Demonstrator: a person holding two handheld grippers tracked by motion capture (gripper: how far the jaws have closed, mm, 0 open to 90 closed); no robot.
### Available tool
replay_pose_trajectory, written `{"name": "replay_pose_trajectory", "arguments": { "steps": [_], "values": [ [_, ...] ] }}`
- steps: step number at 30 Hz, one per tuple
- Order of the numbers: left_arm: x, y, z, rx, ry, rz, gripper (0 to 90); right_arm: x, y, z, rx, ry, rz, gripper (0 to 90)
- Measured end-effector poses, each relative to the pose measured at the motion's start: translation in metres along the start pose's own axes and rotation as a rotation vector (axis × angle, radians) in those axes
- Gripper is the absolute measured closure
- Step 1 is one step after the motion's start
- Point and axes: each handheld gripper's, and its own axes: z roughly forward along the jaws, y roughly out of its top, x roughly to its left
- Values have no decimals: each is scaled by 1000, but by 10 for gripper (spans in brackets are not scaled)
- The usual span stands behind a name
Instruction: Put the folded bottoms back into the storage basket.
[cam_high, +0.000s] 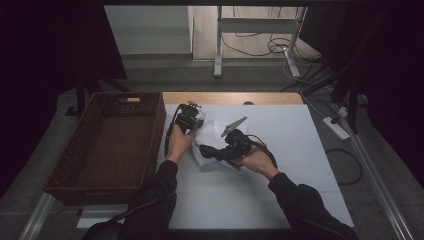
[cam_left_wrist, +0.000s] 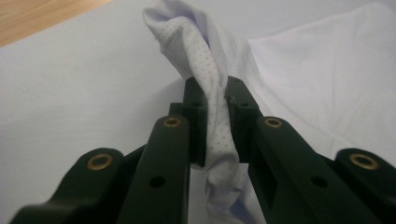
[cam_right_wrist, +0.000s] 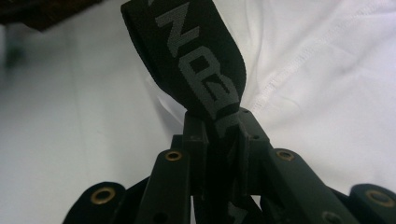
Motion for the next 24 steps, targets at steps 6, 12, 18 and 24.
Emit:
{"name": "replay_pose_trajectory", "arguments": {
  "steps": [6, 12, 18, 24],
  "values": [
    [1, 10, -12, -7, -16, 3, 804, 4, 4, -9, -47, 24, 12, 774],
    [4, 18, -26, -23, -34, 2, 804, 11, 10, -15, -89, 40, 8, 775],
    [6, 24, -38, -25, -35, 5, 804, 18, 17, -19, -129, 46, -5, 775],
    [8, 30, -53, -30, -28, 12, 804, 25, 25, -25, -159, 49, 0, 775]
  ]
}}
